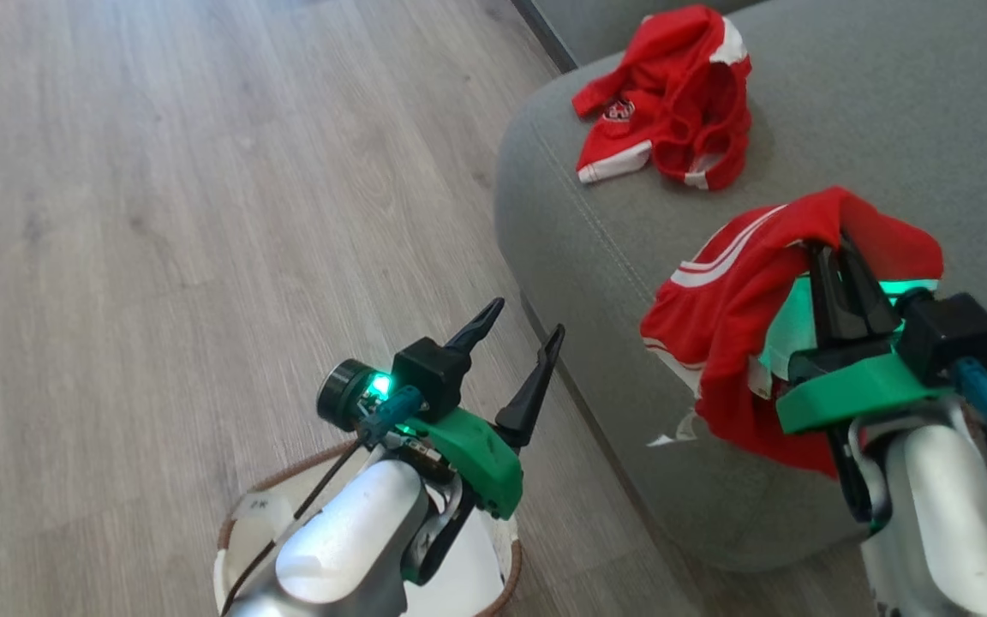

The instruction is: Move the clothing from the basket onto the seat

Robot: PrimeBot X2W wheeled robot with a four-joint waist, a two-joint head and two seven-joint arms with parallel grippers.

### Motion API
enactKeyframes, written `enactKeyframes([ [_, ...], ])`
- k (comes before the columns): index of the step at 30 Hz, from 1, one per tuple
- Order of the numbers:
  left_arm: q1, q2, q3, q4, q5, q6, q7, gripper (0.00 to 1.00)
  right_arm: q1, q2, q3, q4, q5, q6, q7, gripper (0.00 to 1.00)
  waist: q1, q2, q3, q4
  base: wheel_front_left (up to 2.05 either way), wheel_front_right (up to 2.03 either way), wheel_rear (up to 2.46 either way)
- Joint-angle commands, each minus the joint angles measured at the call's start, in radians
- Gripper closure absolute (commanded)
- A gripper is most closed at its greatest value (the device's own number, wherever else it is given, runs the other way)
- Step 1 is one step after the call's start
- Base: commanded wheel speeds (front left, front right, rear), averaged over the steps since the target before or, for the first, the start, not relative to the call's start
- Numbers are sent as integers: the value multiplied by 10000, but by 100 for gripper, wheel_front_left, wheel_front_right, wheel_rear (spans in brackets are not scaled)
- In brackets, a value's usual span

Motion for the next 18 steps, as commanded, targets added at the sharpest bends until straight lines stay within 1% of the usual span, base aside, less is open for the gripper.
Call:
enactKeyframes([
  [1,-278,44,487,-319,126,-40,-96,0,-747,-152,219,-424,-28,-4,73,100,0,0,208,-107,0,0,0],
  [6,-346,15,583,-351,365,-153,-97,0,-1773,-693,215,-62,139,-4,135,100,0,0,597,-17,0,0,0],
  [8,-443,10,628,-424,479,-169,-97,0,-2391,-979,199,155,169,-4,146,100,0,0,931,94,0,0,0],
  [13,-713,110,736,-702,842,-196,-97,0,-4334,-1654,25,951,325,-4,143,100,0,0,1877,436,0,0,0],
  [18,-1071,316,649,-948,1203,-211,-87,0,-6301,-2412,-625,1879,264,-4,182,100,0,0,2907,900,0,0,0],
])
